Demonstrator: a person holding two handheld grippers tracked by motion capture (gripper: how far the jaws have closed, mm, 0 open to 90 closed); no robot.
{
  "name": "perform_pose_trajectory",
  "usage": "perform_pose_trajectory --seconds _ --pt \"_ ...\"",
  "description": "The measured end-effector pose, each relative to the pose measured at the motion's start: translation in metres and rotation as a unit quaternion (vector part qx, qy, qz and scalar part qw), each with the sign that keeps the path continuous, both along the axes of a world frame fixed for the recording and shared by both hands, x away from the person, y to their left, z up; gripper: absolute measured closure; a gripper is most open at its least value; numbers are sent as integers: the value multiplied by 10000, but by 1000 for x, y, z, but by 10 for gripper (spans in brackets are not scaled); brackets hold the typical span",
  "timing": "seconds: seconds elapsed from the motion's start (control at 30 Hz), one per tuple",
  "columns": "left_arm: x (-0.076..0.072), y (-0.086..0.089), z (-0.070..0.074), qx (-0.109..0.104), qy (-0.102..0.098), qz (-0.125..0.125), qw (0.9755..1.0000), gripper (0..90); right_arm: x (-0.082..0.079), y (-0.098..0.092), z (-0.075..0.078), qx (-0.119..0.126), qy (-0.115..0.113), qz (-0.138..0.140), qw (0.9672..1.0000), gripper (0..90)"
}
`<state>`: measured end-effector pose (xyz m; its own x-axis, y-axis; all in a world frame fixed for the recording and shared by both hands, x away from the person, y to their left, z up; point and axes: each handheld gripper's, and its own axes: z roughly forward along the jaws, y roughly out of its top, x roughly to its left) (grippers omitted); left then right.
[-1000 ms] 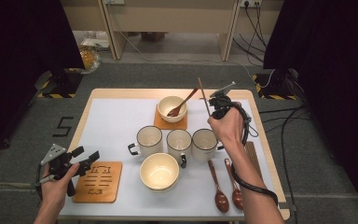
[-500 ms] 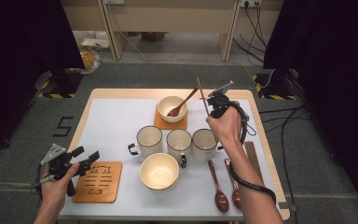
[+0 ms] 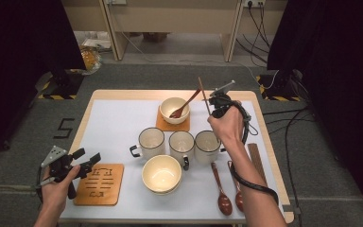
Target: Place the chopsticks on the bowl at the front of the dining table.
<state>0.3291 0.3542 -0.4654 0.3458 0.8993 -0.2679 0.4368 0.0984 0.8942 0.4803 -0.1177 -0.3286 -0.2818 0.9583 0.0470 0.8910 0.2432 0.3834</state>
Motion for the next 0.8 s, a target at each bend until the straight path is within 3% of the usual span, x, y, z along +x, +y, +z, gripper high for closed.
perform_pose_trajectory --seconds 0.8 --pt "0 0 0 2 13 -2 10000 195 7 8 0 -17 9 49 10000 861"
